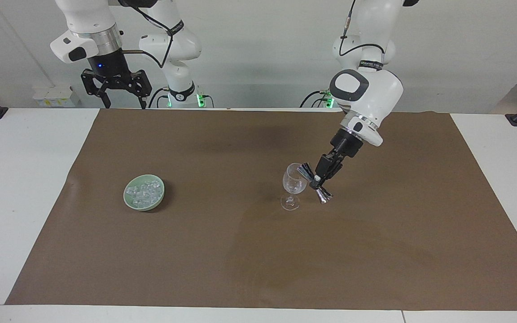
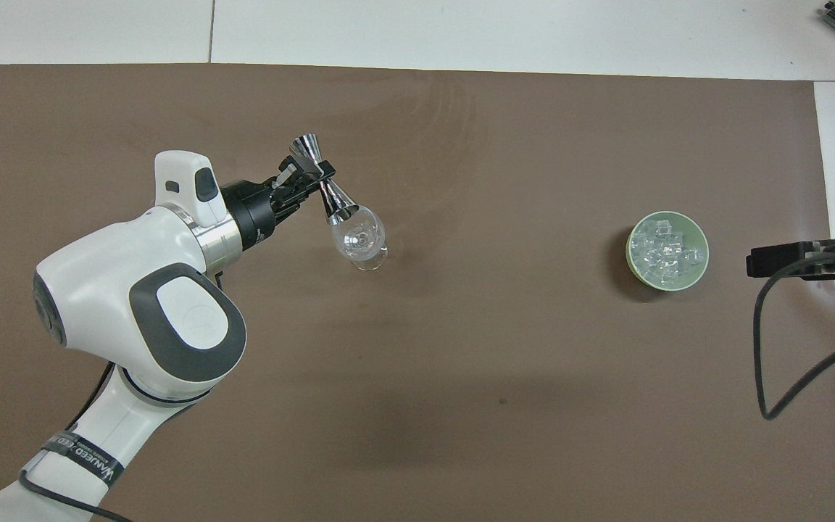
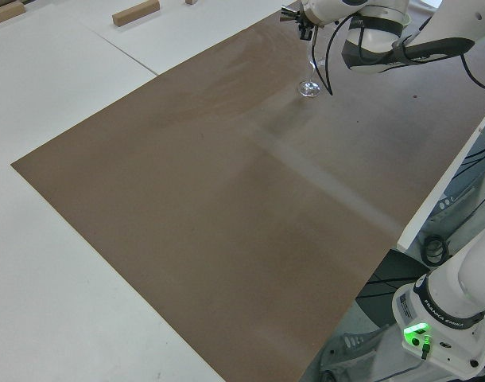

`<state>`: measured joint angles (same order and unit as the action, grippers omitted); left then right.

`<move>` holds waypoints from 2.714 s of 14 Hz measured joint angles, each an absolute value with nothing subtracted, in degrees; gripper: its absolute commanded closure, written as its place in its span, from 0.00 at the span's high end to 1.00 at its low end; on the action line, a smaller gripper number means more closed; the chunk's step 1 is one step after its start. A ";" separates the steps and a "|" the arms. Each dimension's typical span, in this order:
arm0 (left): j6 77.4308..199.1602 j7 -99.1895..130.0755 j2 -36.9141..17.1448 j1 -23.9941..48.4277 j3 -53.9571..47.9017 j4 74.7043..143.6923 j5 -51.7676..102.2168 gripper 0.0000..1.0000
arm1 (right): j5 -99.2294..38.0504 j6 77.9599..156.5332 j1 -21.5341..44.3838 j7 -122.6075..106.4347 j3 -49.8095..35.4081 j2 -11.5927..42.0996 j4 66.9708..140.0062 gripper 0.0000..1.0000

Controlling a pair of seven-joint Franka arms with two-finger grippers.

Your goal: Pour wine and add ice with both arms

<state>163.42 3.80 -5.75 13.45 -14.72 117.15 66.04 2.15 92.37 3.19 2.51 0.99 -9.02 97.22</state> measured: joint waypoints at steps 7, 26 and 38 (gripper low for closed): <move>163.48 3.08 -5.71 14.13 -14.73 116.74 66.04 0.00 | 2.15 92.37 3.19 2.51 0.99 -9.02 97.22 1.00; 163.63 13.51 -6.20 14.33 -14.19 115.88 66.59 0.00 | 2.15 92.37 3.19 2.51 0.99 -9.05 97.22 1.00; 129.19 21.38 -4.82 -10.22 -13.14 116.38 71.92 0.00 | 2.15 92.37 3.19 2.51 0.99 -9.06 97.22 1.00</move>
